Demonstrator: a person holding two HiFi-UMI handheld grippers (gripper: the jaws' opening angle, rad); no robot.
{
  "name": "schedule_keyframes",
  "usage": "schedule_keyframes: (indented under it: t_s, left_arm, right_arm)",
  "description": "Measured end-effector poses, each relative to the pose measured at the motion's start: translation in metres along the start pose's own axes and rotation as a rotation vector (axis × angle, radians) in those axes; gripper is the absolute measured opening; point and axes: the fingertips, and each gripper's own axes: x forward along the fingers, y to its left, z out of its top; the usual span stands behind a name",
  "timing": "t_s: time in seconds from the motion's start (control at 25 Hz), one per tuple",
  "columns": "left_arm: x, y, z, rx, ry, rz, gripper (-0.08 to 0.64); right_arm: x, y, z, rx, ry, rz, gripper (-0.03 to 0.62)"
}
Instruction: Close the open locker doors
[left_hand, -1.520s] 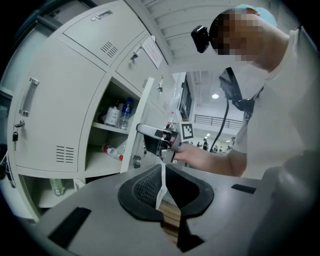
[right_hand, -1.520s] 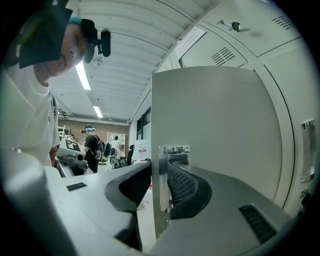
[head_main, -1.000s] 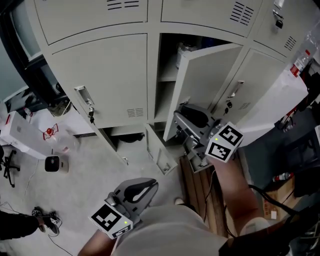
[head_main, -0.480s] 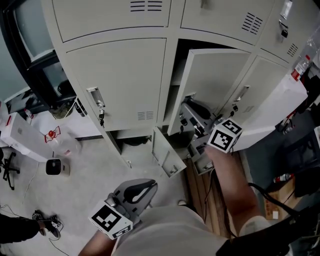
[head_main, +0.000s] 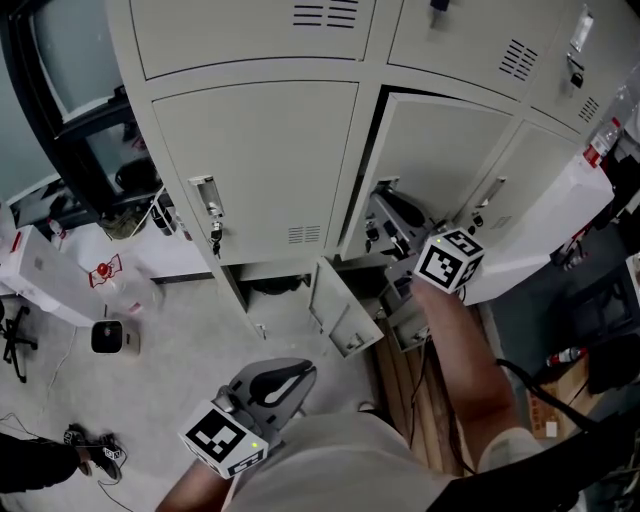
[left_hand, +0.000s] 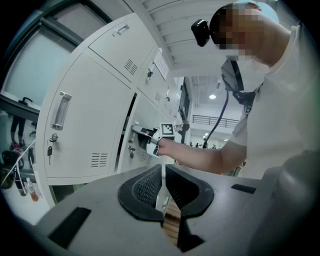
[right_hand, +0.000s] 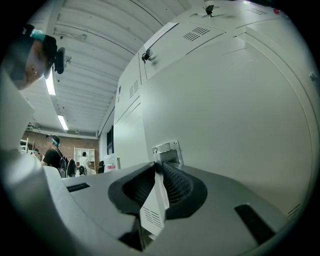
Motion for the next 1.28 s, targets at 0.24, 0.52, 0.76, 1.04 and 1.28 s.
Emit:
schedule_keyframes:
  t_s: [0.24,0.52,0.76,1.04,1.28]
  left_arm:
    - [-0.009,0.009,-0.003,-0.003,0.01,-0.004,0.031]
    - [-0.02,0.017,-0.004,-0.016,0.015,-0.003,0.031]
    - [-0.028,0.022,-0.005,-0.024,0.011,0.0,0.031]
    - [-0.033,0.025,-0.007,-0.023,0.009,0.0,0.031]
    - [-0.035,0.024,-0.01,-0.021,0.015,-0.011,0.031]
  right_arm:
    - [0.015,-0.01,0.0,-0.031,-0.007,-0.051,0.049]
    - [0.027,-0.018,0.0,-0.046,-0.013,-0.105,0.048]
    - [0.03,-0.021,0.0,-0.053,-0.019,-0.141,0.048]
    - [0.03,-0.022,0.0,-0.076,-0.013,-0.229,0.048]
    - [0.029,-0.02,-0.001,-0.138,0.014,-0.32,0.048]
